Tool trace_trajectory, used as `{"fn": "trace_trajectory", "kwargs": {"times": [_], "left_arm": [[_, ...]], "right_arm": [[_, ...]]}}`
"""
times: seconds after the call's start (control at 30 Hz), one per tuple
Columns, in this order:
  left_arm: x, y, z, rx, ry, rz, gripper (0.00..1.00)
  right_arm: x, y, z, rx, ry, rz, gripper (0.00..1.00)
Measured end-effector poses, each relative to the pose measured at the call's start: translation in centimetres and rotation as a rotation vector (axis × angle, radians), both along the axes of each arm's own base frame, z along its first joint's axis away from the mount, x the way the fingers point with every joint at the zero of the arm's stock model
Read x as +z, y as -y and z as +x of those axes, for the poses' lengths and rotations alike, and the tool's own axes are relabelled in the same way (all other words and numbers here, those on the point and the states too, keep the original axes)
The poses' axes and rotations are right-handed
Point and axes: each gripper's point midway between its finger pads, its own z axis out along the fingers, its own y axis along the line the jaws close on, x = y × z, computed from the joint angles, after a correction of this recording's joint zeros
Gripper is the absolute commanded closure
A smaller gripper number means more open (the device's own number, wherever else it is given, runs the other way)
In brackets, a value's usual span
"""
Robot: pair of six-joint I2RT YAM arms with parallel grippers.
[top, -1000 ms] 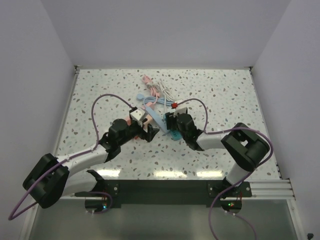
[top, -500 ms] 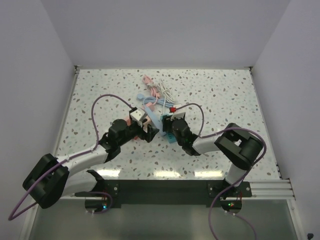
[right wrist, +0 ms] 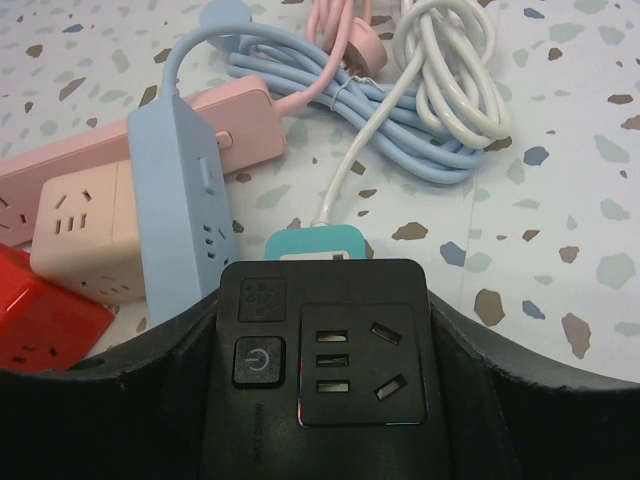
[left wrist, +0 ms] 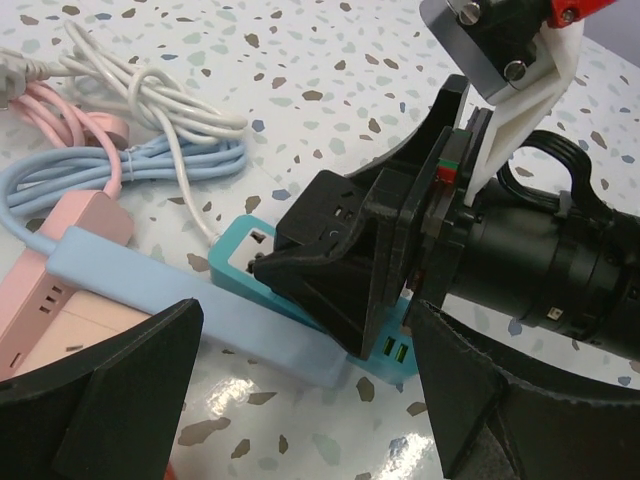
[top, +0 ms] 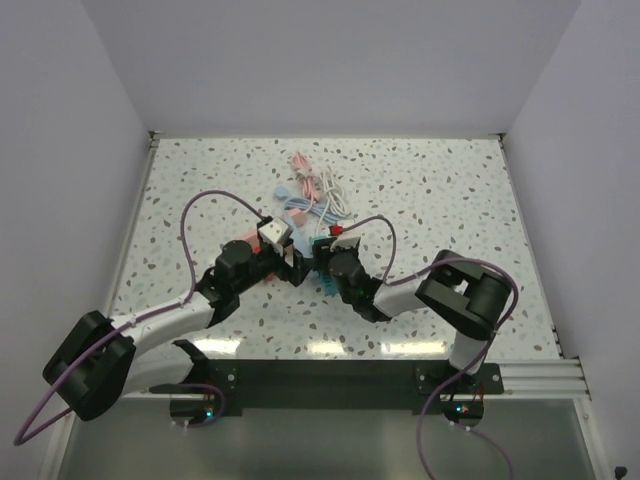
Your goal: Insert the plug
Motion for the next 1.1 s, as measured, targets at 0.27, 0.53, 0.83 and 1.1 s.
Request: {"fn": "trace_trajectory", "kwargs": {"times": [0.27,0.53,0.83,1.1], "left_arm": [[0.1,0.1,-0.2,-0.010,0.002,-0.004,0.10],[0.3,-0.1,-0.6,-0.014,0.009,-0.011,0.10],[0.2,-0.5,-1.1,-0.017,0.006,-0.014,0.10],[0.0,-0.8,-2.1,-0.054,-0.024,-0.032,0.10]], "right_arm": [[-0.1,-1.4,-2.1,-0.011,-0.018,0.005,1.00],[-0.4,-1.9,-3.0,-0.062,-0.025,0.008,1.00],[-0.6,-2.1,-3.8,-0.141,-0.015,0.040,1.00],[-0.5,-2.0,-5.5,-0.187,-0.019,0.038,1.00]]}}
